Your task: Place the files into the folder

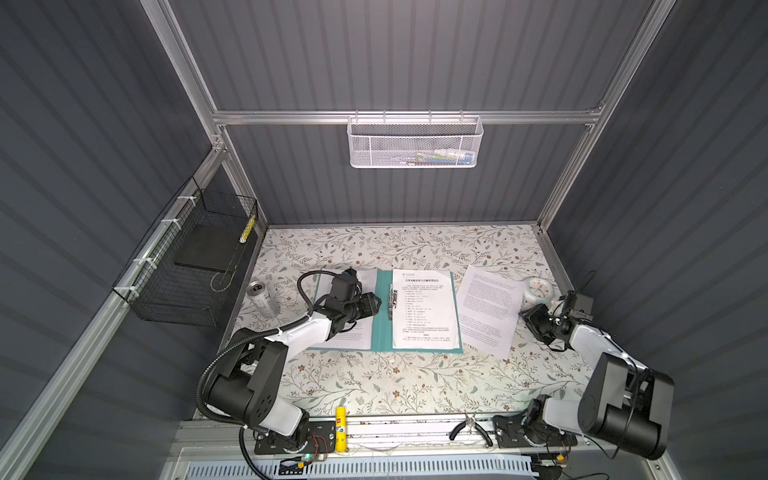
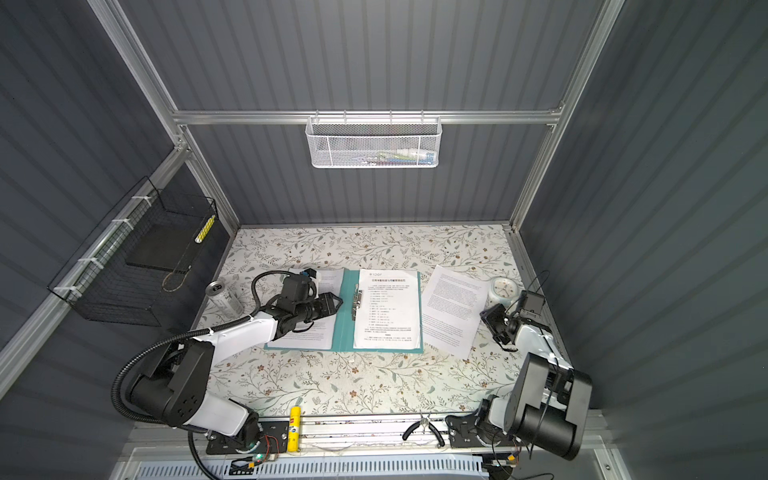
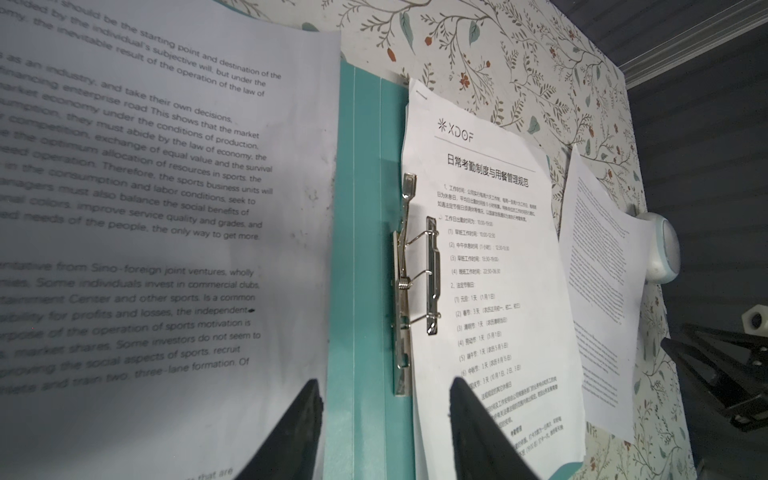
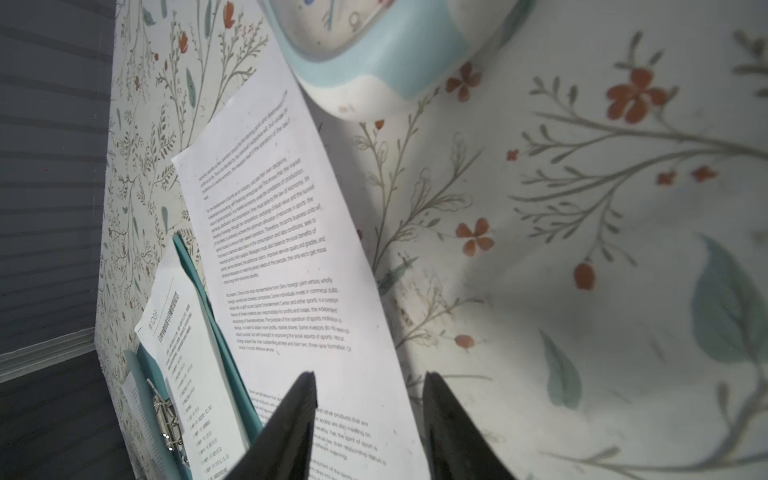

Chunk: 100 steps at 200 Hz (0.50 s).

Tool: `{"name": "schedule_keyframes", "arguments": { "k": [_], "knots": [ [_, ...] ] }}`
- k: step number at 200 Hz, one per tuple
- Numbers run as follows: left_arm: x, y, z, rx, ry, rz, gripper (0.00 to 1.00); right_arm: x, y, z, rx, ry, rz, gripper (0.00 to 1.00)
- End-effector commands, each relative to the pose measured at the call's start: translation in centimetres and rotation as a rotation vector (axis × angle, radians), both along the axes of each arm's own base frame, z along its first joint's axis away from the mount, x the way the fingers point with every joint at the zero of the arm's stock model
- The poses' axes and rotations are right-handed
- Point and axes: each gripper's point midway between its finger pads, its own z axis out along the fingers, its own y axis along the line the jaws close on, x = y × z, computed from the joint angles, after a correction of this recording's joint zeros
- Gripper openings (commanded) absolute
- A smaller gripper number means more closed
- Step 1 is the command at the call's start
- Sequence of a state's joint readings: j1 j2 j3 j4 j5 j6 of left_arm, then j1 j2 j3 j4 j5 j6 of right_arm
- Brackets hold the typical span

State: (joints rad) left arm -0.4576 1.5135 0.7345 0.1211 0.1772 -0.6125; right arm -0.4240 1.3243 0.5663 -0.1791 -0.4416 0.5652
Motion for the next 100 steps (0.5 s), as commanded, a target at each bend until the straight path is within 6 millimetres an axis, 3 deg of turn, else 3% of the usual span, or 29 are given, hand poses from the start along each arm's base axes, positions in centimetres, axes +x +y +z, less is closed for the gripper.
{"name": "schedule_keyframes", "arguments": {
  "k": [1,100],
  "knots": [
    [0.0,-0.3,0.0,-0.001,-0.005,-0.018,0.51,0.3,0.1,-0.7,0.044,-0.005,-0.007,0.45],
    [-0.1,-0.3,-0.2,-0.004,-0.006,-0.017,0.51,1.1,0.9,-2.6,0.136,0.004,0.003,0.43]
  ]
}}
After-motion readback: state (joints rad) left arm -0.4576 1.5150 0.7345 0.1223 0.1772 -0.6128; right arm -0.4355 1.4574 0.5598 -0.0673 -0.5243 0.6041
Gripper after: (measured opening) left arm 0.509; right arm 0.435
